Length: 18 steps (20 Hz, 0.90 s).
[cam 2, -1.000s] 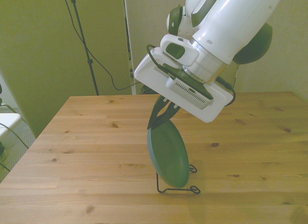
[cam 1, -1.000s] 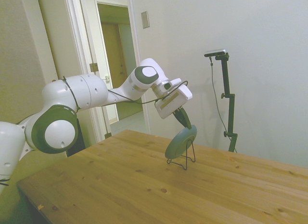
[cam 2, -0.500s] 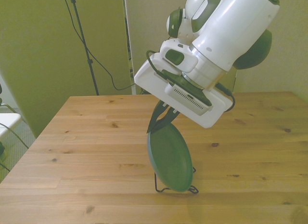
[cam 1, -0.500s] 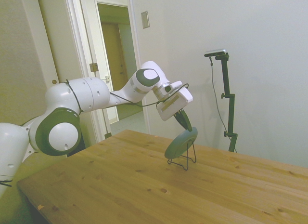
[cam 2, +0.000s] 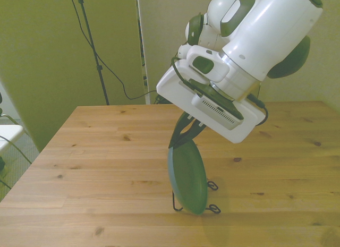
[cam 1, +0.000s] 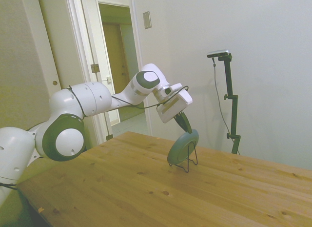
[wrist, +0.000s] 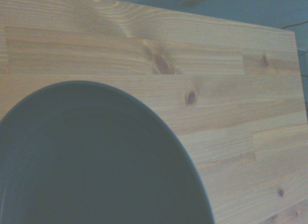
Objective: Load the plate
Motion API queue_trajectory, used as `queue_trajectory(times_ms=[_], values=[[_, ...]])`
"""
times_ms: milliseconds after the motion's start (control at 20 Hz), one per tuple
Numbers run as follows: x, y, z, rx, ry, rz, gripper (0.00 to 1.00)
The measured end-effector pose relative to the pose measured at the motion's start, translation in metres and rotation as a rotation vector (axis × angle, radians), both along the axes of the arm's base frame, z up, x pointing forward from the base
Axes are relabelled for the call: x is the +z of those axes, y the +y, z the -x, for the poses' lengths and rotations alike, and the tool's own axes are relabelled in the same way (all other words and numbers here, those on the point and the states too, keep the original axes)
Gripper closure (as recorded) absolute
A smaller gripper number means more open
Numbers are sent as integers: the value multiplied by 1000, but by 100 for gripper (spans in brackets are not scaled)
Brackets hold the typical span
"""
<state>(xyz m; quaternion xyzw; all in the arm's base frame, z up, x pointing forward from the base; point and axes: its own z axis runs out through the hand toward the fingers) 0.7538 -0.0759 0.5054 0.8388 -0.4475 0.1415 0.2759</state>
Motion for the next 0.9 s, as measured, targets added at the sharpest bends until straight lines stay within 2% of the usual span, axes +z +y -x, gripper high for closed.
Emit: queue_trajectory(times_ms=[600, 800, 900], values=[[7, 3, 0, -4, -12, 2, 0], [24, 8, 5, -13, -28, -22, 0], [40, 15, 10, -10, -49, -74, 0]])
